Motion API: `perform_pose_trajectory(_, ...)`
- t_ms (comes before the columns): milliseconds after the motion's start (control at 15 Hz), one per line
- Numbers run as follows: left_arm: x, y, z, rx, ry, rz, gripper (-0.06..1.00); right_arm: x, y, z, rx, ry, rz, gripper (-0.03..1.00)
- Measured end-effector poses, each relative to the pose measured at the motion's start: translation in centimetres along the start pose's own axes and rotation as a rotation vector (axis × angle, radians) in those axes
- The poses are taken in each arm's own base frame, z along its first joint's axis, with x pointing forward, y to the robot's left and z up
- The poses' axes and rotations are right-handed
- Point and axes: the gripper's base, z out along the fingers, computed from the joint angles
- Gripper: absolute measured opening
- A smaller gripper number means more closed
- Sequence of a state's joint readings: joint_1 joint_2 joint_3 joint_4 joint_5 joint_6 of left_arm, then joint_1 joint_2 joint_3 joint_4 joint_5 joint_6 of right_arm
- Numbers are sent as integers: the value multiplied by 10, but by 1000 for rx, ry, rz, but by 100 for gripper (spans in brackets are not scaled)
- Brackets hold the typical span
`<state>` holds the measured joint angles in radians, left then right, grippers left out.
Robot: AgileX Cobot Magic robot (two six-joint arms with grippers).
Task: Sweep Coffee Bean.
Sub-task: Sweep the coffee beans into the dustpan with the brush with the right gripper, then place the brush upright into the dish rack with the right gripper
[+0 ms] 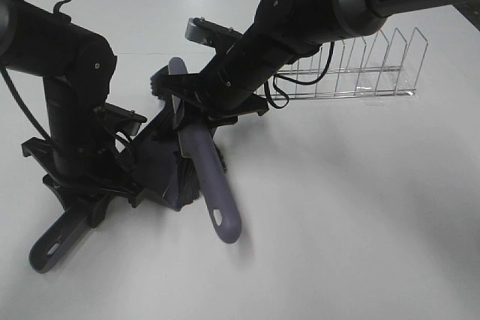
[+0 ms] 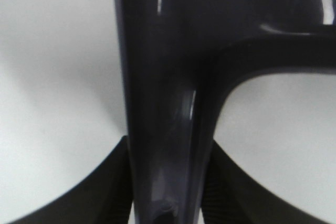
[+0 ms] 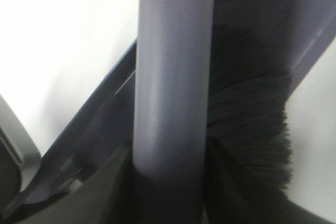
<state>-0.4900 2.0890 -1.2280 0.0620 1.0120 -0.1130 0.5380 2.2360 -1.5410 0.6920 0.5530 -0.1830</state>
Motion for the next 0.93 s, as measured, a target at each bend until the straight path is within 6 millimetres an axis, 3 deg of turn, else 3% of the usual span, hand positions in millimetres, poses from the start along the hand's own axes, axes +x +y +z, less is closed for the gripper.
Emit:
perform_pose_trajectory(467, 0, 0, 0, 3, -5, -5, 33, -39, 38, -43, -42, -54, -308, 31)
perform_pose_trajectory(933, -3, -1, 0, 8, -29, -64, 33, -43, 30, -96, 269, -22, -437, 31)
